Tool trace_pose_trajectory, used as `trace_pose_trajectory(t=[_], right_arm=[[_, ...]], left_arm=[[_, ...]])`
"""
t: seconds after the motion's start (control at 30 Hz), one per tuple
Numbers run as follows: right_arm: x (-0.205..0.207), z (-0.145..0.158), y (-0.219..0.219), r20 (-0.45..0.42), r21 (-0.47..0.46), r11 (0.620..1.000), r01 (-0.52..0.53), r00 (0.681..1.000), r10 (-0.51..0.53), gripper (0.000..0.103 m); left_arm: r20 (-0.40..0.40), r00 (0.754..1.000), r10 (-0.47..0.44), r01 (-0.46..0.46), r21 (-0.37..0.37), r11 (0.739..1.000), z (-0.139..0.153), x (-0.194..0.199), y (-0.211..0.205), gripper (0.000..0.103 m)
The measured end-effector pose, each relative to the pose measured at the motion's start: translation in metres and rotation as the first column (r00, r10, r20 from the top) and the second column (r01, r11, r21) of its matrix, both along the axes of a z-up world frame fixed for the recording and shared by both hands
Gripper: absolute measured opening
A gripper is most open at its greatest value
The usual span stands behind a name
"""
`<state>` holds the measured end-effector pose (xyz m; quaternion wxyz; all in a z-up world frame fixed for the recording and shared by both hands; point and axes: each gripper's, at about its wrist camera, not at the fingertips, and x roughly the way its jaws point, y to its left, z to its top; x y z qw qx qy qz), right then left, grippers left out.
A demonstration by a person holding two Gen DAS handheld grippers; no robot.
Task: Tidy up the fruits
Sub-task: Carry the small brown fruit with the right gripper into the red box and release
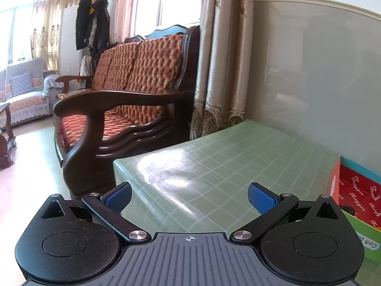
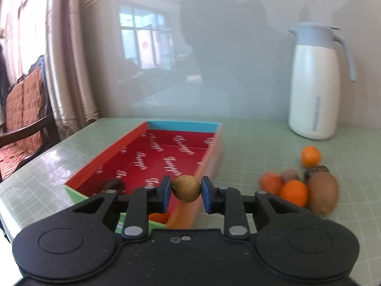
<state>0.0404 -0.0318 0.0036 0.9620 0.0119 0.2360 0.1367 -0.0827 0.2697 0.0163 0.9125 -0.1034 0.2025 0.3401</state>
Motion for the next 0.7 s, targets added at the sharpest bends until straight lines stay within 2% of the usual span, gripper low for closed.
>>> trace_pose_trajectory(t=[0.3,0.7], right_arm=[[0.001,0.0,0.031,0.004,-0.026,0.997,-0.079,0.997,0.079,0.026],[0.007,-0.009,0.05,-0.047,-0.047,0.991,-0.125,0.991,0.123,0.027]], left_arm=[[0.002,1.0,0.03,-0.03,-0.019,0.999,-0.002,-0.007,0.018,0.103],[0.0,0.999,0.053,-0.053,-0.016,0.998,-0.004,-0.013,0.025,0.103]])
